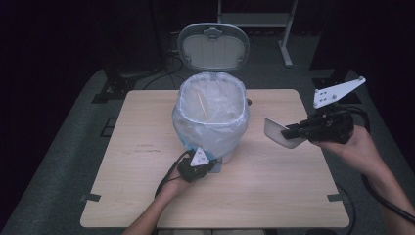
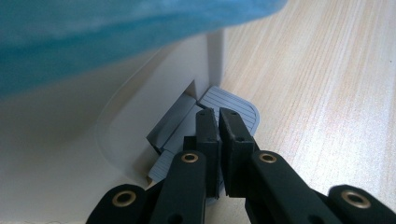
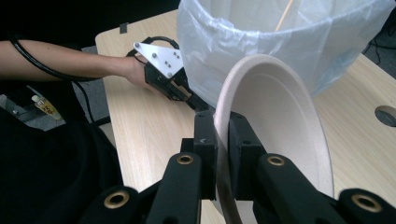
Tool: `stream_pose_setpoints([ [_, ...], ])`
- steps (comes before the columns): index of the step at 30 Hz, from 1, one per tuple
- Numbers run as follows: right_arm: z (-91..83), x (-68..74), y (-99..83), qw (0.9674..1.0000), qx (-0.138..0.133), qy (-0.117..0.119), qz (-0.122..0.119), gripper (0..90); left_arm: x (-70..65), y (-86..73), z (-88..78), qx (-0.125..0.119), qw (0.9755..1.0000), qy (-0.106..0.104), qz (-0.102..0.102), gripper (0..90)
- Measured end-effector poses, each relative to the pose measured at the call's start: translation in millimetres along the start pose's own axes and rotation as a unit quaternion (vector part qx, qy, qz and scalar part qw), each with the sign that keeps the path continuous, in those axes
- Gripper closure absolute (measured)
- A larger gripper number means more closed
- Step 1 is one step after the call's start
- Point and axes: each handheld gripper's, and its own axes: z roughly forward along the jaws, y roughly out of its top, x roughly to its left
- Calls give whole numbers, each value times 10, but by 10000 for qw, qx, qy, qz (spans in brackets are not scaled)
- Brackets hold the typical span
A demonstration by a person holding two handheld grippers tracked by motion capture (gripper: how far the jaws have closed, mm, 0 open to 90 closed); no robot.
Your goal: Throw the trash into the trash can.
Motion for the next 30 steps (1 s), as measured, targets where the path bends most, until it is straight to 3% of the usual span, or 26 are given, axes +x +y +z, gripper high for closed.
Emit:
stream_pose_setpoints([
  [30, -140, 18, 341, 9998, -124, 40, -163, 828, 12, -4, -5, 30, 10000, -13, 38, 876],
])
